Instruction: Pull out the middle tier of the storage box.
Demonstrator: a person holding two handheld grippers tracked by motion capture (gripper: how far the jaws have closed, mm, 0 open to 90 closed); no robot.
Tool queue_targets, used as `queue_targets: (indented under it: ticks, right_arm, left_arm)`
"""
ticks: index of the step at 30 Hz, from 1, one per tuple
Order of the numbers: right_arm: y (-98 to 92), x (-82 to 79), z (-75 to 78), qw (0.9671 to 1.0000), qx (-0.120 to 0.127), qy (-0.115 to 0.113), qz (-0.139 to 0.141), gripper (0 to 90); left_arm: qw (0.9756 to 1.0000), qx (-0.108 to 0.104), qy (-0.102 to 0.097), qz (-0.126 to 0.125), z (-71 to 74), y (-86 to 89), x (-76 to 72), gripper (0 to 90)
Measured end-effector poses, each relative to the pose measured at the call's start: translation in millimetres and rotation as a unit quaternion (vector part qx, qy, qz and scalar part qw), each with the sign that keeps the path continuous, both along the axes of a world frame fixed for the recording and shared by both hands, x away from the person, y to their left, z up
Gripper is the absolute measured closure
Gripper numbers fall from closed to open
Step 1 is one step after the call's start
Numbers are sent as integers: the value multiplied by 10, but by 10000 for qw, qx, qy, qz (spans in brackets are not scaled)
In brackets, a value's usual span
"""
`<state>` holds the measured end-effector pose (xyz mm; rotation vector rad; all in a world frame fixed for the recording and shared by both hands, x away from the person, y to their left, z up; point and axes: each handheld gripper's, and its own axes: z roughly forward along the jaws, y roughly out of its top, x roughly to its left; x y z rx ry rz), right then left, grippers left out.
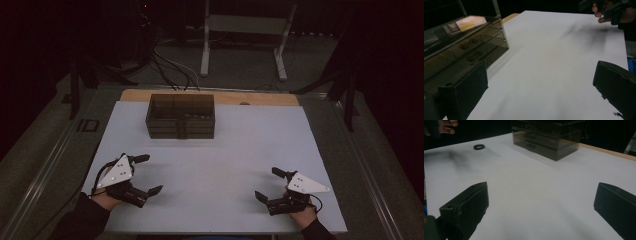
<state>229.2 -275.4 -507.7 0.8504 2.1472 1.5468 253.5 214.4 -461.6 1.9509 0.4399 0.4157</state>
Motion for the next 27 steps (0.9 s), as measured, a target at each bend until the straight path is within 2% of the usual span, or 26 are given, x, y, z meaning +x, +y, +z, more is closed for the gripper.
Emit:
queue_targets:
  ticks: [14,27]
  right_arm:
    - [3,-1,0,10000,-30,0,-14,0]
    - [3,-2,0,10000,-32,6,-12,0]
  left_arm:
    - [9995,216,-231,32,167,-66,206,11]
    - [9981,460,-420,-33,234,-175,337,11]
